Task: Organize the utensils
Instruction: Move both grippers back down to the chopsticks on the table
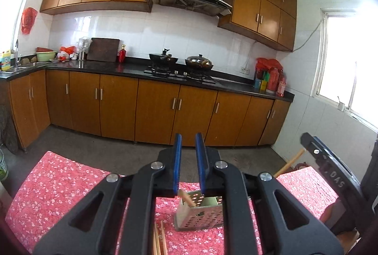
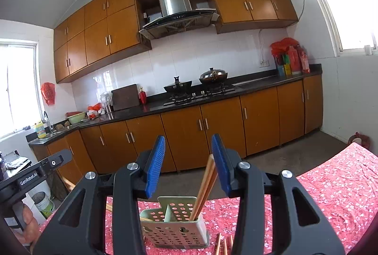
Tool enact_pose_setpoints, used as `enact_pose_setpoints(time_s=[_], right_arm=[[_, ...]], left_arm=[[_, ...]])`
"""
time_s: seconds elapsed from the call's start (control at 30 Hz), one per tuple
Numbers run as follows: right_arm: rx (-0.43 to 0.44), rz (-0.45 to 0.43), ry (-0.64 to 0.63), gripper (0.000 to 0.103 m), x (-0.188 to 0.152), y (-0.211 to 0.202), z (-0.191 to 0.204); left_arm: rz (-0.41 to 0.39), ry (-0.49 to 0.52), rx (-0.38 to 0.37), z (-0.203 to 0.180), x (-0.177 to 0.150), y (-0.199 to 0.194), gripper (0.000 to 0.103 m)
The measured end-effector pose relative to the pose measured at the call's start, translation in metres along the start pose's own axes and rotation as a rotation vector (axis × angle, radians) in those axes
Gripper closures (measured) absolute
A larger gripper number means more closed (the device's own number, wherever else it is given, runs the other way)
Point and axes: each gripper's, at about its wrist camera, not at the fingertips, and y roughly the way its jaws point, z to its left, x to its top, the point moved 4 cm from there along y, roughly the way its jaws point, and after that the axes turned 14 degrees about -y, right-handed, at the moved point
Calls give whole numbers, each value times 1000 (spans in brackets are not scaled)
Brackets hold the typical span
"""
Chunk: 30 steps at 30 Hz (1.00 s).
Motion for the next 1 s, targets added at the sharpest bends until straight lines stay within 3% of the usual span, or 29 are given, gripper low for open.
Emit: enact_pose_setpoints(time_s=[0.23,0.3,0.5,0.63,0.77,1.0], right_arm=[[-34,49,-23,60,-11,-37,-16],[-40,105,-25,60,-28,-43,-22],[1,415,-54,61,-128,-43,-28],[59,575,-30,79,-184,-38,-20],[82,659,-25,83,-217,-31,-10],[99,724,-35,85,-237,-17,-3]], left_arm=[[0,2,67,32,-10,-43,84],[22,-2,90,46,-20,-51,84],[143,54,203,97,-83,-55,84],[267,29,227,121,-130,-44,84],[350,-2,223,131,-158,-37,84],[431,-29,217,133,-186,-27,84]])
